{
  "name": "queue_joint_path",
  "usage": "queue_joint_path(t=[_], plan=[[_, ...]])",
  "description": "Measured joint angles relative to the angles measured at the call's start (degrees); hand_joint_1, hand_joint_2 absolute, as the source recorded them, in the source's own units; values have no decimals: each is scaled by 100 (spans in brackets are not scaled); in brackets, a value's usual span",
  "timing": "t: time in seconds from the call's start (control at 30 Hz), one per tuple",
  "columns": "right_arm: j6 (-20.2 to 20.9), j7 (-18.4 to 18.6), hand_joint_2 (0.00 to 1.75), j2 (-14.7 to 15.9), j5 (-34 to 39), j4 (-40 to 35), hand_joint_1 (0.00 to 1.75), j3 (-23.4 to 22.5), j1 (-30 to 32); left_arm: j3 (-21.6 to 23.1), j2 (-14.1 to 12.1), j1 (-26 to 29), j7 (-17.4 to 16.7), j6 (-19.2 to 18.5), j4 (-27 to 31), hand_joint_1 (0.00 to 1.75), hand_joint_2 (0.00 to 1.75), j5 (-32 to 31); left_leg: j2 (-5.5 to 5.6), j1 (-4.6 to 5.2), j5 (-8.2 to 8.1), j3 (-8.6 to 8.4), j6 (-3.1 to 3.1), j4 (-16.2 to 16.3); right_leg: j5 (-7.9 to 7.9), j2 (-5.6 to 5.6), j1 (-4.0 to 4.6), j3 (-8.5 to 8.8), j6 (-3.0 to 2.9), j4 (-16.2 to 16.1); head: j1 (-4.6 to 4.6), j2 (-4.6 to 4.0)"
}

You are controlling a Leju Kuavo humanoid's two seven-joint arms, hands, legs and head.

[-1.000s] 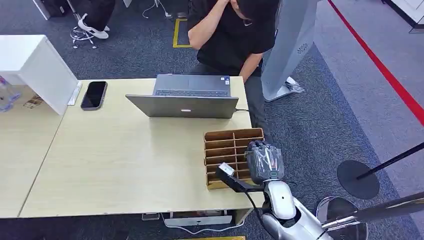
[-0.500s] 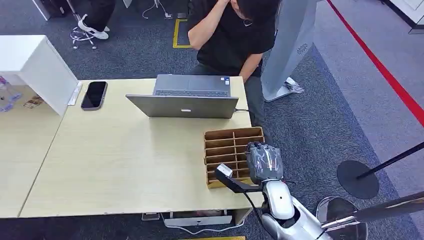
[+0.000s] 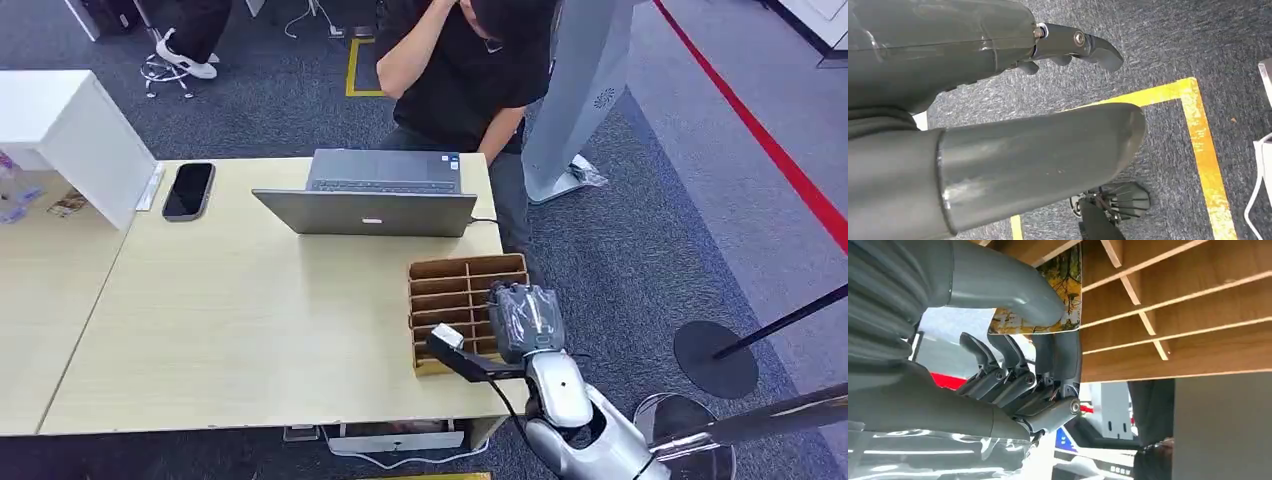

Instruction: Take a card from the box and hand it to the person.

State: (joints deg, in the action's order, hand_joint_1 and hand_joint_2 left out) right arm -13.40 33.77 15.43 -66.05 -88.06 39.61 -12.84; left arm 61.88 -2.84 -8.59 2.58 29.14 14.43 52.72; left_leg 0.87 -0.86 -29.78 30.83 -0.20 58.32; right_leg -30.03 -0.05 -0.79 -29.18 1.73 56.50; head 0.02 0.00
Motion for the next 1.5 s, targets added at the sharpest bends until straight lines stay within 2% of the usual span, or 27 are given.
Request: queue_joint_path(t=[0.33, 0.67, 0.87, 1.17, 1.5], plan=[[442, -28, 175, 251, 212, -581, 152, 138, -181, 2, 0, 1, 15, 11, 0, 0, 0, 9, 0, 0, 0, 3, 0, 0, 0, -1, 0, -1, 0, 0, 2, 0], [588, -79, 175, 463, 291, -1080, 147, 194, -470, 2, 0, 8, 44, 11, 0, 0, 0, 22, 0, 0, 0, 2, 0, 1, 0, -1, 0, -1, 0, 0, 2, 0], [612, -151, 175, 570, 515, -1281, 150, 194, -750, 2, 0, 4, 61, 0, 0, 0, 0, -24, 0, 0, 0, 3, 0, 1, 0, 0, 0, -3, 0, 0, 2, 0], [387, -352, 175, 577, 1034, -1195, 150, 197, -1314, 2, 0, -57, -22, -46, 0, 0, 0, -155, 0, 0, 0, 6, 0, 1, 0, -2, 0, -2, 0, 1, 0, 0], [149, -367, 175, 573, 1475, -420, 145, 203, -2040, 7, 4, -163, -133, -120, 0, 0, 0, -295, 1, 0, 1, 8, 1, 3, 0, -4, 0, -3, 0, 1, 0, 0]])
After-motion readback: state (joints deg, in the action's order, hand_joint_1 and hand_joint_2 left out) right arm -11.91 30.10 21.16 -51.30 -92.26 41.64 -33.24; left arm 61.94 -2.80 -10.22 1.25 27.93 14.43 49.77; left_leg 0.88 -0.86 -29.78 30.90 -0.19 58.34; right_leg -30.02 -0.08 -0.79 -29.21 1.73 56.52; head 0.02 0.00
